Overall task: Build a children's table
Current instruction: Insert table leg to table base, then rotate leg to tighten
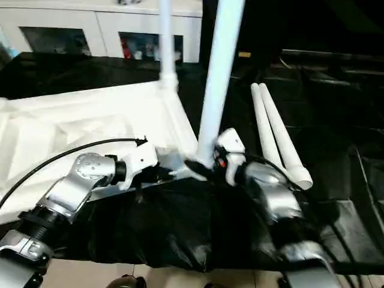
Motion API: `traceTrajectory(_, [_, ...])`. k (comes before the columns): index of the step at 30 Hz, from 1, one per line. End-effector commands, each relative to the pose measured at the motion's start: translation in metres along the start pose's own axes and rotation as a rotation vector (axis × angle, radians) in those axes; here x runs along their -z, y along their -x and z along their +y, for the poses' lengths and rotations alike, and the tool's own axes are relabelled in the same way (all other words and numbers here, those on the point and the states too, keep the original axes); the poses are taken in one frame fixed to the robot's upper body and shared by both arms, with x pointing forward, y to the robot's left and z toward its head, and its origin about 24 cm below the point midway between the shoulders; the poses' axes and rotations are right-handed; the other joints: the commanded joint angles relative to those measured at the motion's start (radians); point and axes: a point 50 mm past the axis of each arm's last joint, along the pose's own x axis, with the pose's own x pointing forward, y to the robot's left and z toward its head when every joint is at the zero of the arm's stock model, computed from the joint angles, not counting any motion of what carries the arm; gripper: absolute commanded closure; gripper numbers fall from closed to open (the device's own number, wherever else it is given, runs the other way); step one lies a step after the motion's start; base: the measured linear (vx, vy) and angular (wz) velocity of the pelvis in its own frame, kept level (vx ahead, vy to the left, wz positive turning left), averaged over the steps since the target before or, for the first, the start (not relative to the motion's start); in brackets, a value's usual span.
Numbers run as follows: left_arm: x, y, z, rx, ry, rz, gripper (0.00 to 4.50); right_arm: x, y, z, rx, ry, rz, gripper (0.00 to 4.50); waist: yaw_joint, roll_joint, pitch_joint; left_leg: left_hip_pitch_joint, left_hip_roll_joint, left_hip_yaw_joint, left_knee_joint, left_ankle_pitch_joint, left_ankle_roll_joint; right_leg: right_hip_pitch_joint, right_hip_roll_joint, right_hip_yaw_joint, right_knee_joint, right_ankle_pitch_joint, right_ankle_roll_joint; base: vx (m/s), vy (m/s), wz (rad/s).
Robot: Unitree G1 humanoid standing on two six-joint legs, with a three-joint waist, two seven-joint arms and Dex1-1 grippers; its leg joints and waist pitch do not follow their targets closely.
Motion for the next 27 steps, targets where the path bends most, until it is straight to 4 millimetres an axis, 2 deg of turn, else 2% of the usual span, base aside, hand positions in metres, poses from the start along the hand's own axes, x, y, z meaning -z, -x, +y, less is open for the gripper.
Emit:
traceTrajectory(1, [-0.002, -0.001, -0.001, 0.04, -0.028, -0.008, 4.5, -0.002, 0.002, 0.006, -0.064, 0.029, 0.016, 0.73, 0.0, 0.001, -0.067, 0.022, 0.06, -0.014, -0.059, -0.174, 0.072, 0.055, -0.075, 0.047, -0.048, -0.106, -0.235, 0.0, 0.0, 0.0])
traceTrajectory(4, [0.0, 0.0, -0.002, 0.066, -0.036, -0.009, 4.5, -0.002, 0.006, 0.009, -0.094, 0.039, 0.031, 0.73, 0.005, 0.001, -0.069, 0.021, 0.06, -0.015, -0.057, -0.172, 0.072, 0.056, -0.076, 0.047, -0.047, -0.11, -0.234, 0.0, 0.0, 0.0])
traceTrajectory(5, [0.0, 0.001, -0.004, 0.086, -0.037, -0.015, 4.5, -0.001, 0.008, 0.011, -0.108, 0.039, 0.034, 0.99, 0.005, 0.002, -0.068, 0.021, 0.059, -0.016, -0.057, -0.17, 0.073, 0.055, -0.076, 0.046, -0.048, -0.11, -0.234, 0.0, 0.0, 0.0])
traceTrajectory(7, [0.001, 0.001, -0.005, 0.101, -0.038, -0.018, 4.5, -0.001, 0.009, 0.012, -0.12, 0.037, 0.039, 0.99, 0.005, 0.003, -0.069, 0.021, 0.061, -0.016, -0.056, -0.167, 0.074, 0.055, -0.075, 0.046, -0.044, -0.098, -0.24, 0.0, 0.0, 0.0])
traceTrajectory(10, [0.002, 0.003, -0.007, 0.134, -0.043, -0.019, 4.5, 0.0, 0.012, 0.015, -0.147, 0.039, 0.056, 1.35, 0.008, 0.002, -0.069, 0.021, 0.06, -0.015, -0.055, -0.164, 0.077, 0.056, -0.074, 0.045, -0.044, -0.088, -0.242, 0.0, 0.0, 0.0])
traceTrajectory(13, [0.004, 0.005, -0.007, 0.164, -0.055, -0.013, 4.5, 0.002, 0.013, 0.018, -0.174, 0.047, 0.082, 1.41, 0.008, 0.003, -0.07, 0.022, 0.061, -0.015, -0.054, -0.165, 0.078, 0.055, -0.075, 0.045, -0.043, -0.086, -0.244, 0.0, 0.0, 0.0])
traceTrajectory(16, [0.005, 0.005, -0.006, 0.169, -0.059, -0.006, 4.5, 0.003, 0.012, 0.02, -0.188, 0.051, 0.093, 1.69, 0.008, 0.002, -0.069, 0.022, 0.06, -0.015, -0.054, -0.175, 0.073, 0.055, -0.076, 0.045, -0.044, -0.106, -0.246, 0.0, 0.0, 0.0])
traceTrajectory(24, [0.005, 0.005, -0.005, 0.162, -0.052, -0.008, 4.5, 0.007, 0.011, 0.025, -0.207, 0.04, 0.111, 1.75, 0.008, 0.0, -0.068, 0.022, 0.06, -0.016, -0.054, -0.202, 0.056, 0.053, -0.078, 0.047, -0.048, -0.163, -0.234, 0.0, 0.0, 0.0])
traceTrajectory(27, [0.002, 0.0, -0.002, 0.111, -0.019, -0.022, 4.5, 0.011, 0.006, 0.025, -0.149, -0.018, 0.087, 1.75, 0.008, -0.002, -0.068, 0.022, 0.06, -0.016, -0.054, -0.208, 0.051, 0.052, -0.078, 0.048, -0.048, -0.178, -0.231, 0.0, 0.0, 0.0])
